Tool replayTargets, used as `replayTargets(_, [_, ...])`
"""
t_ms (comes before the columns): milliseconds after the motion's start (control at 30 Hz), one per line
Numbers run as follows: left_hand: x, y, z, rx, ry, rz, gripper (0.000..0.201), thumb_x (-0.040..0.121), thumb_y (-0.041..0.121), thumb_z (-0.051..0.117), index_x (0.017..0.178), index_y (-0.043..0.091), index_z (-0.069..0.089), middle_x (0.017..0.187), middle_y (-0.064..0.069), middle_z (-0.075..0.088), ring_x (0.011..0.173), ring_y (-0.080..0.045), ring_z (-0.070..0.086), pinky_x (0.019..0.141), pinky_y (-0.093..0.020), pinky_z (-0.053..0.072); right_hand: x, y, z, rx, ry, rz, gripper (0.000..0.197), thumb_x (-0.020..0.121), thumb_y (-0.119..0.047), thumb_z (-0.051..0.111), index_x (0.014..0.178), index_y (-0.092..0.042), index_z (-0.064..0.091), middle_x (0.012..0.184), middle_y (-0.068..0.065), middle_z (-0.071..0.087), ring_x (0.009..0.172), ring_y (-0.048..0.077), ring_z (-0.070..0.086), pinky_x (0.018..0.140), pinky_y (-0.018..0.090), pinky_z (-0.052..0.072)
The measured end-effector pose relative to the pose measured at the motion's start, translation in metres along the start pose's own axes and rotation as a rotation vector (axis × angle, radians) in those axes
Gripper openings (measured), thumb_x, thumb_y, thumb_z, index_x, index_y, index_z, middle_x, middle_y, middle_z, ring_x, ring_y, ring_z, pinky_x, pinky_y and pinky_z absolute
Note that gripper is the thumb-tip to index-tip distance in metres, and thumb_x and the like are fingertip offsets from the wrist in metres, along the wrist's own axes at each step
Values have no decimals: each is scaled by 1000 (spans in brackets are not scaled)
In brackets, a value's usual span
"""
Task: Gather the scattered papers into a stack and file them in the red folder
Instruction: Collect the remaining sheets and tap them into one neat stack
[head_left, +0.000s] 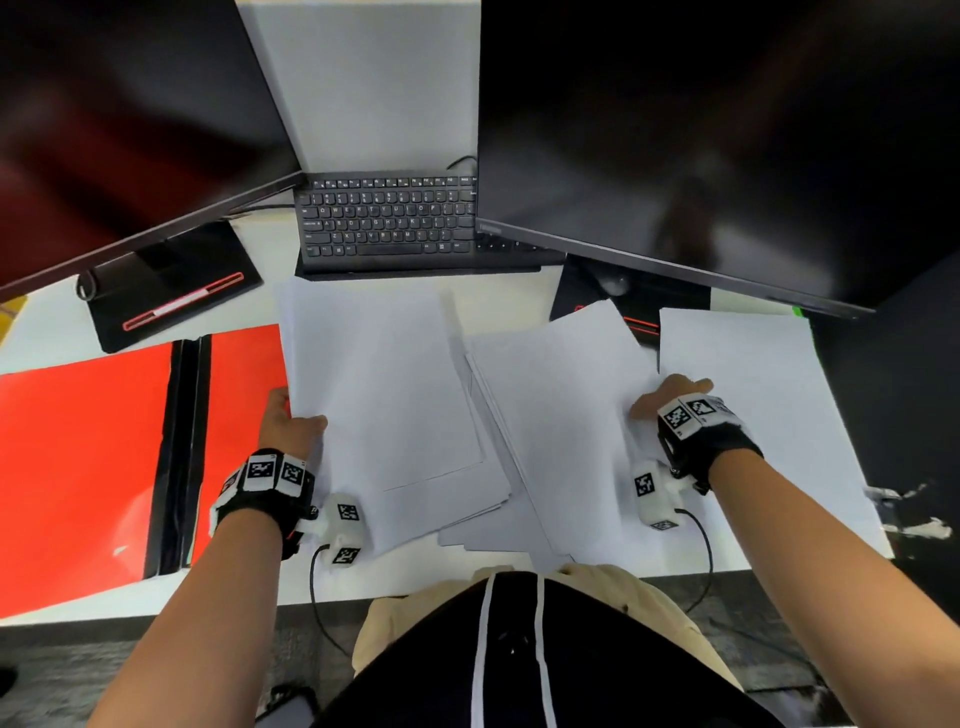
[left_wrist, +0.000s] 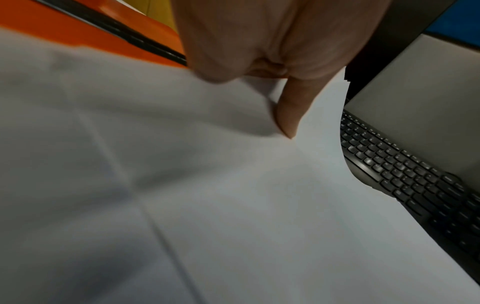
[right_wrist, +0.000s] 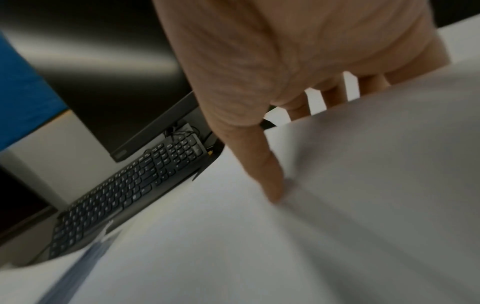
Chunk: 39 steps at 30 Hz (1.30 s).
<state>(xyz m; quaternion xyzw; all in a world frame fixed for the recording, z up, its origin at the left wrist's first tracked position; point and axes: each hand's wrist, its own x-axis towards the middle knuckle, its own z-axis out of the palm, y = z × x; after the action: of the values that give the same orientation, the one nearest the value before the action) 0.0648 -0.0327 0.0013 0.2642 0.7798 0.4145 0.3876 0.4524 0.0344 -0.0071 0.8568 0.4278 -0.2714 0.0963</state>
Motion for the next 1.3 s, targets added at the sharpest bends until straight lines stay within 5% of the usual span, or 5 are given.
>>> replayTargets(133, [-4,2,1,50,-1,11,40,88,-14,46,116,13,42,75,5,44,95,-17,42,50,-21,30,-8,-1,-1,32,-67,30,106,66,-37,82,144,-7,16,147,17,23,131,42,38,106,48,36])
replayTargets(500, [6,-9,-2,93,-19,-26,46,87,-14,47,130,0,41,103,-8,48,96,-17,42,77,-24,32,-11,6,6,115,-157,-155,53,76,-22,76,119,-4,53,120,13,56,114,33,54,90,32,42])
replayTargets(867, [32,-20,-9,137,-68,-119,49,83,-11,56,130,-8,41,115,-14,54,106,-25,52,85,-34,39,-43,-39,-78,409,555,-578,30,83,-11,55,113,-8,62,102,22,67,96,38,61,79,40,48])
replayTargets(1067, [36,-20,-9,8,-132,-175,71,78,43,63,135,7,43,141,-16,47,129,-31,46,112,-43,32,-48,-92,-65,946,214,-534,29,73,-4,57,99,-6,70,91,5,73,80,18,67,71,30,54])
replayTargets(1300, [47,-22,-12,-214,-158,-342,61,87,60,48,134,21,50,134,-3,54,121,-24,53,108,-43,39,-61,-128,43,477,-62,-468,29,84,-9,58,112,-2,62,114,19,65,107,32,62,77,28,43])
